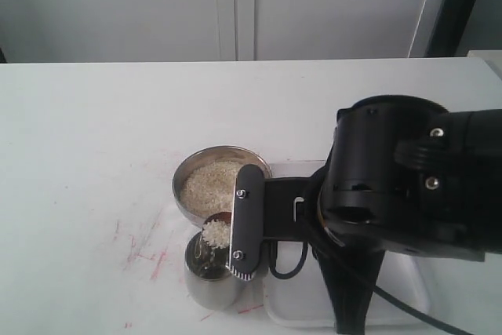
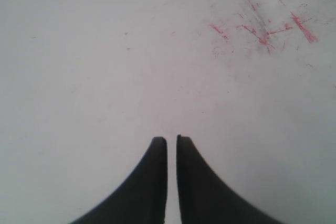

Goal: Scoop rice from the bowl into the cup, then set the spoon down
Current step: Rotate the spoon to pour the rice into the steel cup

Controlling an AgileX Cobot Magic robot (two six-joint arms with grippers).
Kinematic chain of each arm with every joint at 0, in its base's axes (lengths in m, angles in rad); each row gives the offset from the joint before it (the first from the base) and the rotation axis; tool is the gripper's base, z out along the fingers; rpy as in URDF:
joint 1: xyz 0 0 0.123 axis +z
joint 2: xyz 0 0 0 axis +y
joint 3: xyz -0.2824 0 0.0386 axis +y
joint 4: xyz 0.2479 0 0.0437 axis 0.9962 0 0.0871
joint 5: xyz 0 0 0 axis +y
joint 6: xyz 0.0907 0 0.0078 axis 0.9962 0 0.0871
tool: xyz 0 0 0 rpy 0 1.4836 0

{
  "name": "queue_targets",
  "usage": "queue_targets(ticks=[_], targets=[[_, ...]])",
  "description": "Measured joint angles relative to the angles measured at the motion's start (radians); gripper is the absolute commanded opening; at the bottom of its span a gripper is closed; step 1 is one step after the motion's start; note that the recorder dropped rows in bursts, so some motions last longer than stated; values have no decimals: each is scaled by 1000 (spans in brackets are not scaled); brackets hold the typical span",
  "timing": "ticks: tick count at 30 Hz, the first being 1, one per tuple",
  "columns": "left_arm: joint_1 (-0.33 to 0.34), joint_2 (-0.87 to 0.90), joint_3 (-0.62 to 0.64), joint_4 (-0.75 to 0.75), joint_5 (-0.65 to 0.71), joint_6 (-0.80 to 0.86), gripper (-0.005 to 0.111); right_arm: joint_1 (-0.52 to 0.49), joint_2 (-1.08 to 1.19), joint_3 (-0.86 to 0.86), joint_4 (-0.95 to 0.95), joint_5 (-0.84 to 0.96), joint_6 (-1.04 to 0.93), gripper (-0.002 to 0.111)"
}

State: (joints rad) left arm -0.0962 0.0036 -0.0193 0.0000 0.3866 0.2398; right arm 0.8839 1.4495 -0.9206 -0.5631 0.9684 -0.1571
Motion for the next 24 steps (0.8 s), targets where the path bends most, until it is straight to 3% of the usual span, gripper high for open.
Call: queue_targets(ticks=[24], targets=[[0, 0, 0, 0, 0, 0, 14, 0, 0, 0, -101, 3, -144, 0]])
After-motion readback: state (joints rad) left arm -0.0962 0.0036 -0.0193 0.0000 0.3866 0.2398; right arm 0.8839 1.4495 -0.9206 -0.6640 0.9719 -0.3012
